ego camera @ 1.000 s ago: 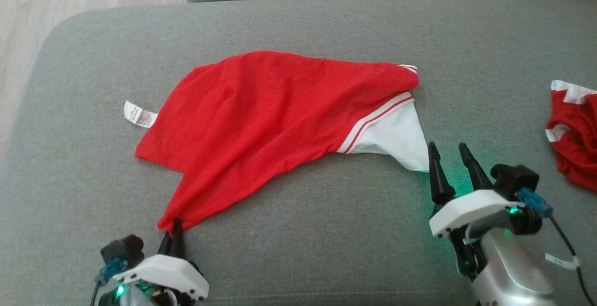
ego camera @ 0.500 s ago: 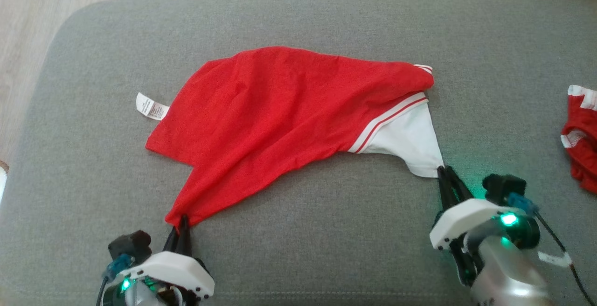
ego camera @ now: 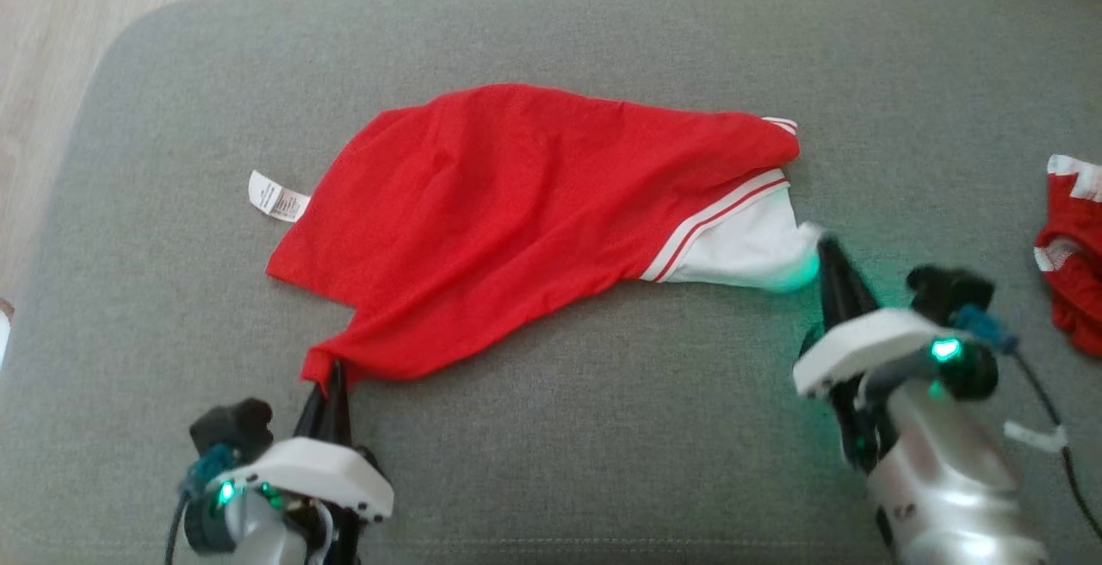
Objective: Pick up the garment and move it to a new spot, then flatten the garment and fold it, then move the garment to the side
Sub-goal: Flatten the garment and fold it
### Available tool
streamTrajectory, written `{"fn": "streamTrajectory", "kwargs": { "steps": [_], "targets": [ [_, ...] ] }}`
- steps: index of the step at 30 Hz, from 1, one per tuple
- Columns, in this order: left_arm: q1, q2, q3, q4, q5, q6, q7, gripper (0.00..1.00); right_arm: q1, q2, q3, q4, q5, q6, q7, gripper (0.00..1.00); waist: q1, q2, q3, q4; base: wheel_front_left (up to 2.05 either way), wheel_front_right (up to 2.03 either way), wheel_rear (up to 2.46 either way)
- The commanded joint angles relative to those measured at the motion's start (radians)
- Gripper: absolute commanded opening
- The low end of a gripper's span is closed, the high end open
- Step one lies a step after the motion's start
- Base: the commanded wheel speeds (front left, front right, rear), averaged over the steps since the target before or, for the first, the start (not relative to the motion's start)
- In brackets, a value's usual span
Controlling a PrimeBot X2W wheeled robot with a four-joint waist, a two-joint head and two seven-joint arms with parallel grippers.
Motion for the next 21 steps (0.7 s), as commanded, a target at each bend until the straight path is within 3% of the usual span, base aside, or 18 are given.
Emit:
{"fn": "streamTrajectory", "kwargs": {
  "steps": [1,11,17,21],
  "targets": [
    [-0.042,0.006,0.037,-0.041,0.009,-0.006,-0.006,0.0,-0.007,0.01,0.016,-0.046,0.007,0.007,-0.004,0.0,0.0,0.0,-0.007,-0.003,0.0,0.0,0.0],
    [-0.18,0.029,0.157,-0.264,0.133,-0.063,-0.006,0.0,-0.057,-0.002,-0.074,-0.486,0.124,0.007,-0.004,0.0,0.0,0.0,-0.077,-0.044,0.0,0.0,0.0],
    [-0.362,0.148,0.217,-0.4,0.187,-0.098,0.0,0.0,-0.203,-0.082,-0.102,-0.7,0.192,0.007,-0.004,0.0,0.0,0.0,-0.105,-0.066,0.0,0.0,0.0],
    [-0.521,0.227,0.256,-0.506,0.19,-0.094,0.07,0.0,-0.326,-0.148,-0.107,-0.777,0.216,0.007,0.01,0.0,0.0,0.0,-0.092,-0.066,0.0,0.0,0.0]
  ]
}}
